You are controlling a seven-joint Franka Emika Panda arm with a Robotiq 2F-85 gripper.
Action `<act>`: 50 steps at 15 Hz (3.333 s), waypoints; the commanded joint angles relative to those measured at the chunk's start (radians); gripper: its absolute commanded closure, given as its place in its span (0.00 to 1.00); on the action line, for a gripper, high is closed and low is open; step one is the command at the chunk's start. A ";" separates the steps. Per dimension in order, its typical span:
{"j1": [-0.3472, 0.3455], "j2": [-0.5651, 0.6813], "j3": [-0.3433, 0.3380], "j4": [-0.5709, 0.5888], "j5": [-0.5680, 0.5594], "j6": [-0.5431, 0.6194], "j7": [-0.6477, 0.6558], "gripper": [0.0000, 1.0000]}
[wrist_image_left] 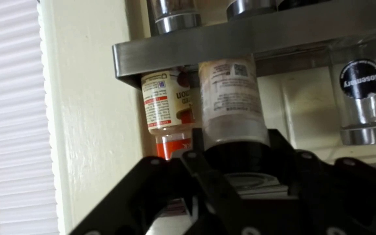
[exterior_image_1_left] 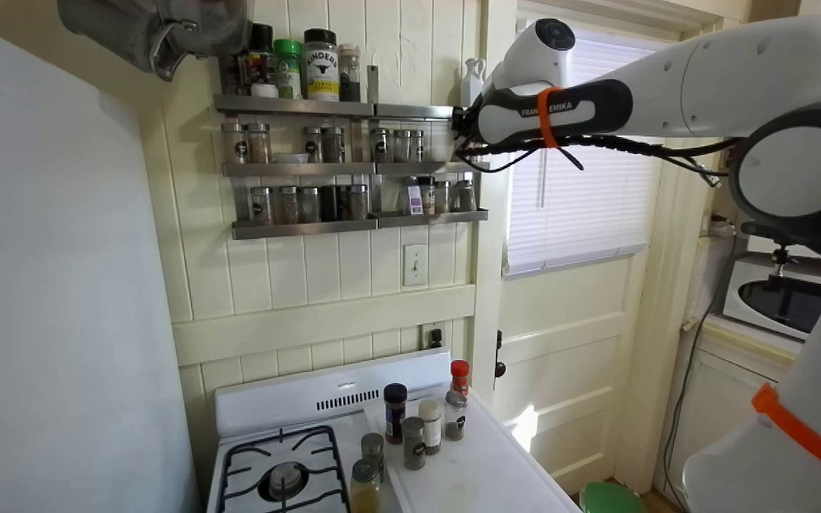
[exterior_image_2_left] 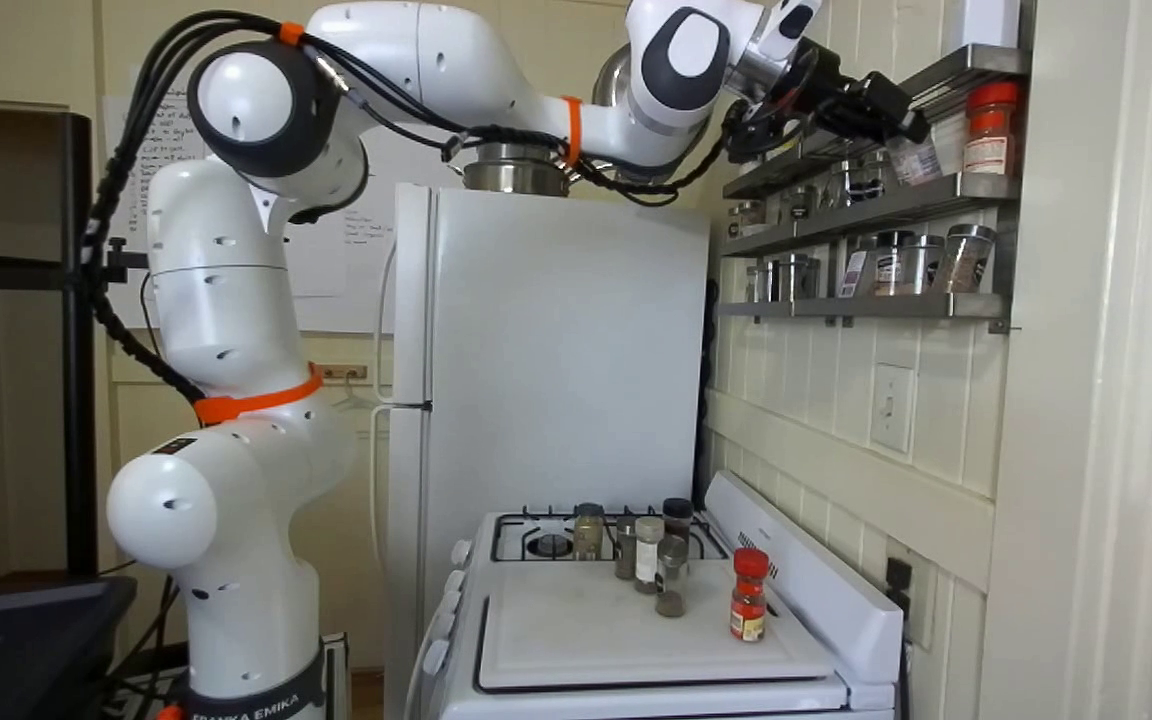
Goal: Put the jar on the shelf
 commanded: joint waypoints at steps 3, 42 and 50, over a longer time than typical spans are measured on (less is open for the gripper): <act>0.096 0.017 -0.095 0.053 -0.059 -0.109 0.066 0.75; 0.353 0.164 -0.322 0.173 0.027 -0.235 0.033 0.17; 0.341 0.122 -0.290 0.159 -0.042 -0.245 0.058 0.04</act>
